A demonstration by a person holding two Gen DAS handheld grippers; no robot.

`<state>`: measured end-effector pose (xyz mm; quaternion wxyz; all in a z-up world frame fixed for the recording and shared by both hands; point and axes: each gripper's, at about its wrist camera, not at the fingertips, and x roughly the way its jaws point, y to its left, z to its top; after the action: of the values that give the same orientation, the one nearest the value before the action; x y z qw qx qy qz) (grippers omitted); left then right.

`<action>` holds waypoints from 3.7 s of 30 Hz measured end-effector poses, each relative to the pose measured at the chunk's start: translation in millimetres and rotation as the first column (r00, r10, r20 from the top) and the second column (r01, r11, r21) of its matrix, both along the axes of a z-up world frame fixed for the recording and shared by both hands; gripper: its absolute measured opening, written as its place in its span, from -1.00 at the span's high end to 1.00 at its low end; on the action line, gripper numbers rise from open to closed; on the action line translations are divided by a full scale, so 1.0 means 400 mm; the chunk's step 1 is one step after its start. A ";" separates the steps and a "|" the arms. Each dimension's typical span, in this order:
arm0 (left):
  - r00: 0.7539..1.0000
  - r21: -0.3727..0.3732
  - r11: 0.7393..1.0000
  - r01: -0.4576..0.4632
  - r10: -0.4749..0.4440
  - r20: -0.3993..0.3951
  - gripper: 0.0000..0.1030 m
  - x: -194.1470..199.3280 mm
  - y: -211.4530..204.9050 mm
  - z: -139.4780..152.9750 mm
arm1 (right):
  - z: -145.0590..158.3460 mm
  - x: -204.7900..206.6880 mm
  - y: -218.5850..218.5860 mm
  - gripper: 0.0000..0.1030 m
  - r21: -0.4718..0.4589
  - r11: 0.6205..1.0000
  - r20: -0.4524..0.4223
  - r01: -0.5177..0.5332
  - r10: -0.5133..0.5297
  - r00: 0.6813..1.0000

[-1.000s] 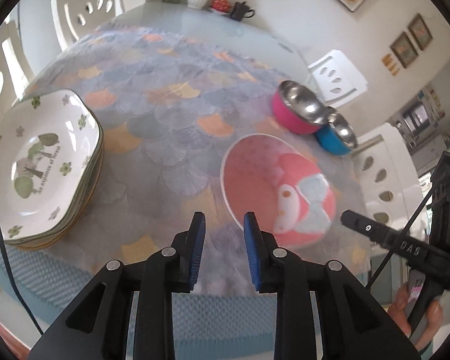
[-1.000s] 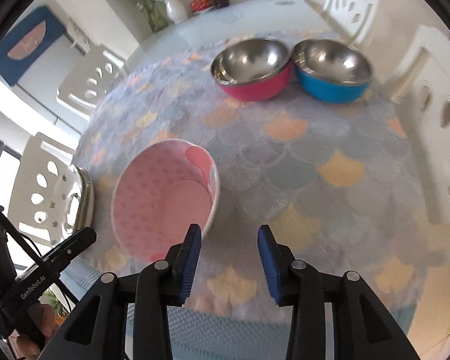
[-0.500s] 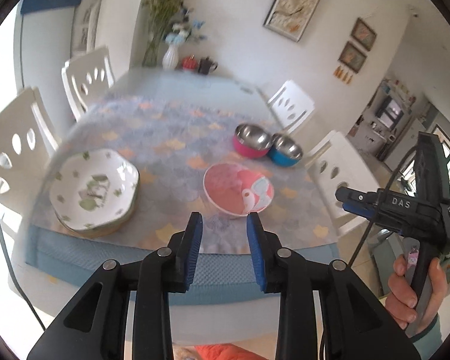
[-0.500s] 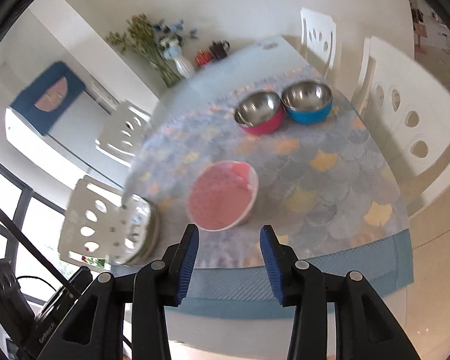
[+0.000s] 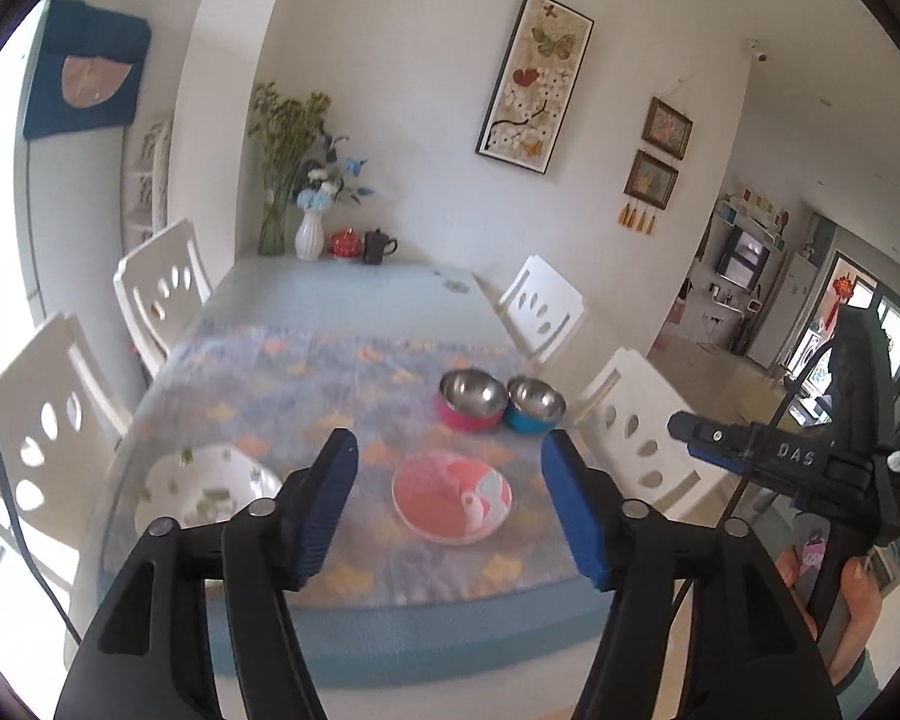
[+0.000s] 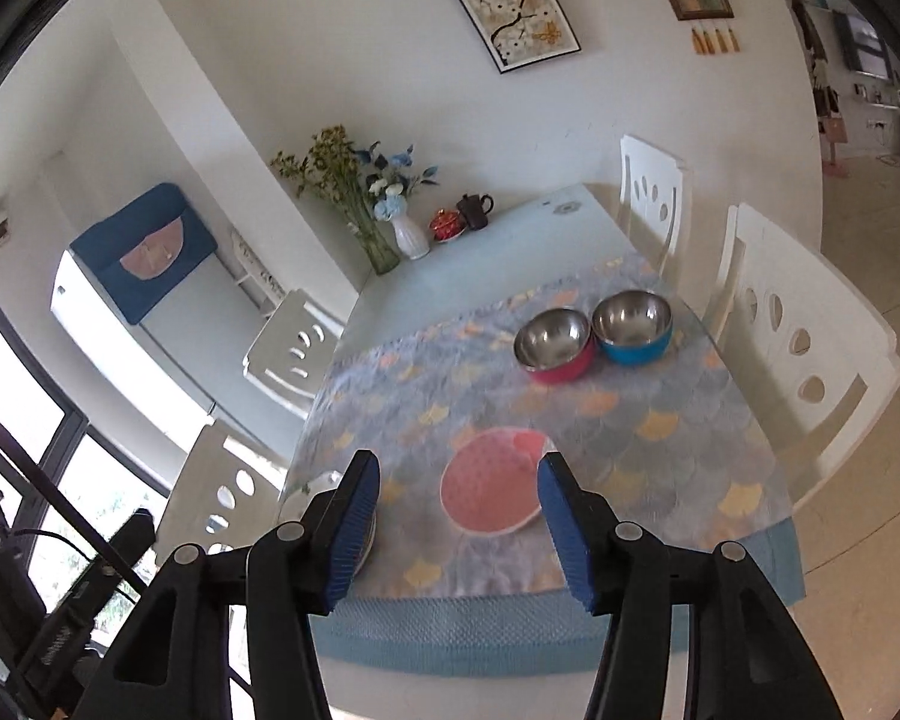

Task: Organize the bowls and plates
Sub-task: 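Move both grippers to the pink-sided steel bowl and grasp its rim, then carry the pink-sided steel bowl with both grippers over the pink bowl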

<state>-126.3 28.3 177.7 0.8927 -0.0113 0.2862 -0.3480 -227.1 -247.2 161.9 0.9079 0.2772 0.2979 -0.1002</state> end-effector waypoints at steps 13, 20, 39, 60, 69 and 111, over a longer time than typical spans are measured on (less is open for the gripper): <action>0.982 0.118 0.987 0.111 -0.091 -0.164 -0.19 0.402 -0.274 -0.125 | -0.201 0.301 -0.210 -0.03 0.113 0.980 -0.163 0.166 -0.147 0.976; 0.893 0.094 0.969 0.228 -0.170 -0.417 -0.16 0.632 -0.469 -0.297 | -0.385 0.485 -0.340 -0.03 0.171 0.965 -0.306 0.199 -0.140 0.942; 0.783 0.225 0.910 0.348 -0.150 -0.604 0.22 0.834 -0.798 -0.620 | -0.654 0.745 -0.484 -0.02 0.262 0.949 -0.416 0.174 -0.052 0.908; 0.807 0.263 0.897 0.356 -0.153 -0.570 0.65 0.819 -0.821 -0.649 | -0.690 0.773 -0.486 0.52 0.234 0.959 -0.448 0.158 -0.038 0.893; 0.844 0.204 0.935 0.289 -0.148 -0.515 0.66 0.761 -0.692 -0.505 | -0.544 0.747 -0.415 0.52 0.210 0.970 -0.398 0.118 -0.026 0.917; 0.883 0.239 0.952 0.189 -0.058 -0.467 0.66 0.379 -0.364 -0.512 | -0.511 0.410 -0.048 0.52 0.158 0.985 -0.540 0.065 0.031 0.841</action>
<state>25.4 -117.2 -26.9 0.7693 0.0514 0.5327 -0.3488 -63.0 -266.3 -42.5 0.7593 0.3170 0.5464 -0.1564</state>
